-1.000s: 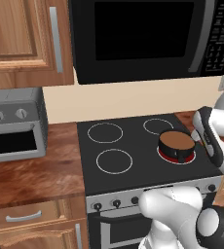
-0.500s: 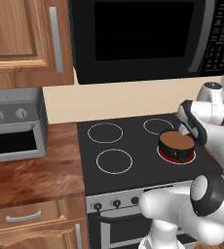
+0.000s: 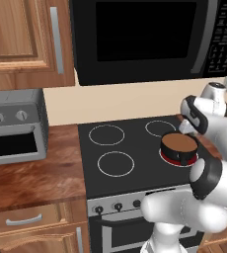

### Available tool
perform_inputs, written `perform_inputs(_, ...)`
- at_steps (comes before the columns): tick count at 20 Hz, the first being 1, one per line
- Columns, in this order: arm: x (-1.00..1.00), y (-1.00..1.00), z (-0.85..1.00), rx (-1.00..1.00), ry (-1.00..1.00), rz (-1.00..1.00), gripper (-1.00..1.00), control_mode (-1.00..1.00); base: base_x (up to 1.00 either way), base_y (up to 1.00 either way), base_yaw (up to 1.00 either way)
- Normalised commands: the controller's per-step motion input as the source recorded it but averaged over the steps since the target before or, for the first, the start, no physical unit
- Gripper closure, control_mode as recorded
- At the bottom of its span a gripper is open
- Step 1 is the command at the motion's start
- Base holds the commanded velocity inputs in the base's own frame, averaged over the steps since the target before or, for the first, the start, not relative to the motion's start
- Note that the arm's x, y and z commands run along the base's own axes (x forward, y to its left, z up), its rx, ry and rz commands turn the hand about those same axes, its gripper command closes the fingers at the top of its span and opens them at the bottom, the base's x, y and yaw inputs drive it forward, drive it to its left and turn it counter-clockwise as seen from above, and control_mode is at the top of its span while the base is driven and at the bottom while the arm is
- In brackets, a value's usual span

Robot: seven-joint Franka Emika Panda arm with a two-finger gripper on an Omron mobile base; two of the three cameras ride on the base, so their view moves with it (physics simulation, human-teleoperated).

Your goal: Pick up the sugar cube(s) and place them in the saucepan with hot chocolate.

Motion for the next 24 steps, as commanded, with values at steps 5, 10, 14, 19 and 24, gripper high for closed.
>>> perform_inputs(5, 0.00, 0.00, -0.29, 0.08, 0.00, 0.00, 1.00, -1.00, 0.00, 0.00, 0.00)
perform_inputs(10, 0.00, 0.00, -0.07, 0.00, 0.00, 0.00, 1.00, -1.00, 0.00, 0.00, 0.00)
perform_inputs(14, 0.02, 0.00, -0.07, 0.00, 0.00, 0.00, 1.00, -1.00, 0.00, 0.00, 0.00)
perform_inputs(19, 0.08, 0.00, -0.05, 0.00, 0.00, 0.00, 1.00, -1.00, 0.00, 0.00, 0.00)
perform_inputs(24, 0.15, 0.00, 0.00, 0.00, 0.00, 0.00, 1.00, -1.00, 0.00, 0.00, 0.00)
